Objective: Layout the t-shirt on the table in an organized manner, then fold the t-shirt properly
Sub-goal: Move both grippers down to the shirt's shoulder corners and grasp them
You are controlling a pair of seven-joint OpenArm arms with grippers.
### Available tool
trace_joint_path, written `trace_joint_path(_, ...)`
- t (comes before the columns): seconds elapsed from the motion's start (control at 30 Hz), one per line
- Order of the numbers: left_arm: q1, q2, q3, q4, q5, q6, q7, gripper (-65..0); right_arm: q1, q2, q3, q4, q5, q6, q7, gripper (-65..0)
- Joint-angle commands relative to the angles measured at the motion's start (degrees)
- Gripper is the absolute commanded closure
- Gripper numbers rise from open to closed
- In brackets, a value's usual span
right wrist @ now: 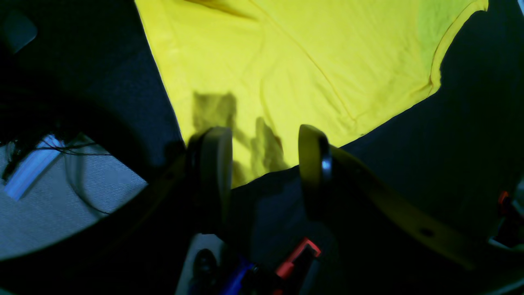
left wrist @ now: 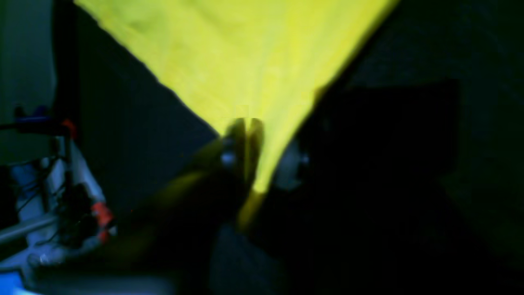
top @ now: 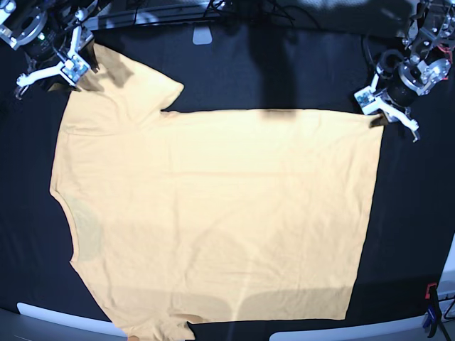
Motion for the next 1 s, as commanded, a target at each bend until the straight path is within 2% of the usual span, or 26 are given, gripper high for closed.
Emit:
trace_joint_path(0.0,-0.1,-0.8,-0.3,0.4,0.1,-0.3,-0.3,0.0,-0.3,0.7,0.5,0.9,-1.2,-0.3,0.9,-25.7)
trace_joint_path(0.07,-0.1,-0.8,-0.3,0.4,0.1,-0.3,-0.4,0.0,-0.3,0.7,0.5,0.9,-4.3,0.0,0.9,-25.7)
trace_joint_path(0.23,0.0,-0.8,-0.3,0.4,0.1,-0.3,-3.8,0.0,-0.3,0.9,0.5,0.7,-15.5,7.2,1.0,-25.7)
trace_joint_path(0.37,0.4,-0.8,-0.3,0.4,0.2,-0.3,-4.3,0.0,-0.3,2.3,0.5,-2.6,-16.4,7.2,2.4,-25.7)
trace_joint_path(0.6,0.8,-0.8,-0.3,0.4,0.2,-0.3,-4.2,0.0,-0.3,3.7,0.0,-8.8,-28.0,6.6,9.8,-25.7)
trace_joint_path(0.67,0.8,-0.8,-0.3,0.4,0.2,-0.3,-4.2,0.0,-0.3,5.1,-1.6,-10.2,-31.5,5.6,10.8,-25.7)
trace_joint_path(0.83,0.8,-0.8,-0.3,0.4,0.2,-0.3,-4.0,0.0,1.0,9.0,-10.3,-16.0,-42.1,-1.9,13.0,-25.7)
trace_joint_path(0.97,0.8,-0.8,-0.3,0.4,0.2,-0.3,-4.0,0.0,7.6,9.1,-19.0,-21.0,-49.9,-3.5,13.0,-25.7)
